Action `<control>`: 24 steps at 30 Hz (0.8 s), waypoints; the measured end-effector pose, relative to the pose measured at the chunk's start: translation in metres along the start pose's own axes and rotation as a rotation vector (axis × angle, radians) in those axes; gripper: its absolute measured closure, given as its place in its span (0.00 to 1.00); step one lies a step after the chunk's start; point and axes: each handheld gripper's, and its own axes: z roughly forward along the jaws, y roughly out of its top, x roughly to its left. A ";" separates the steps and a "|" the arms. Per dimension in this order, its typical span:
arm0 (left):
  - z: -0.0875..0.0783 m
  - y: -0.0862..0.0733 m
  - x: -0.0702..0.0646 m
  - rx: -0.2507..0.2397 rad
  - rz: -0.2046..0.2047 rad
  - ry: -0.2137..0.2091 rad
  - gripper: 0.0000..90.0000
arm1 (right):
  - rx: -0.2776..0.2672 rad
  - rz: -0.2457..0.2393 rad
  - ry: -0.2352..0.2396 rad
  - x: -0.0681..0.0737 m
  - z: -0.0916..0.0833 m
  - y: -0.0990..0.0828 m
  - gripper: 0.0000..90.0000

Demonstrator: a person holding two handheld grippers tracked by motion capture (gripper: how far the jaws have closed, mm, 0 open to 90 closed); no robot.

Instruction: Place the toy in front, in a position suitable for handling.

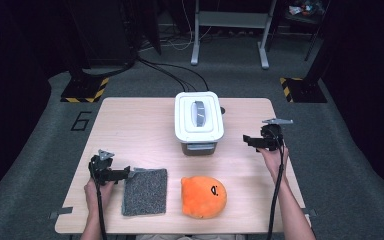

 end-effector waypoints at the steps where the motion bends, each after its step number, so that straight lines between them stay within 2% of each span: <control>1: 0.000 0.000 0.000 -0.003 -0.001 0.002 0.00 | 0.008 0.005 -0.005 -0.003 0.002 -0.012 0.16; 2: 0.000 0.000 0.000 -0.003 -0.001 0.002 0.00 | 0.008 0.005 -0.005 -0.003 0.002 -0.012 0.16; 3: 0.000 0.000 0.000 -0.003 -0.001 0.001 0.00 | 0.031 -0.007 -0.023 -0.005 0.006 -0.026 0.15; 5: 0.000 0.000 0.000 -0.002 -0.001 0.000 0.00 | 0.037 -0.022 -0.037 -0.007 0.008 -0.031 0.15; 7: 0.000 0.001 0.001 0.010 0.012 -0.007 0.00 | 0.068 -0.022 -0.052 -0.012 0.014 -0.049 0.15; 9: 0.000 0.001 0.001 0.005 0.007 -0.009 0.00 | 0.089 -0.054 -0.093 -0.014 0.016 -0.057 0.15; 12: 0.000 0.001 0.002 0.011 0.009 -0.011 0.00 | 0.081 -0.042 -0.090 -0.017 0.017 -0.064 0.15; 13: 0.000 0.001 0.002 0.007 0.010 -0.009 0.00 | 0.069 -0.024 -0.089 -0.018 0.020 -0.070 0.15; 15: 0.000 0.001 0.004 0.008 0.007 0.000 0.00 | 0.075 -0.032 -0.093 -0.019 0.021 -0.071 0.14; 16: -0.002 0.002 0.005 0.026 0.007 -0.002 0.01 | 0.066 -0.049 -0.107 -0.019 0.022 -0.073 0.14; 17: -0.002 0.003 0.006 0.026 -0.015 0.000 0.06 | 0.063 -0.060 -0.112 -0.018 0.022 -0.073 0.15; 19: -0.005 0.006 0.009 0.032 -0.024 -0.007 0.06 | 0.065 -0.068 -0.124 -0.016 0.023 -0.073 0.13; 21: -0.012 0.013 0.010 0.009 -0.037 0.004 0.07 | 0.065 -0.059 -0.128 -0.016 0.024 -0.074 0.12; 24: -0.018 0.021 0.012 -0.010 -0.044 -0.003 0.07 | 0.067 -0.071 -0.127 -0.017 0.023 -0.074 0.12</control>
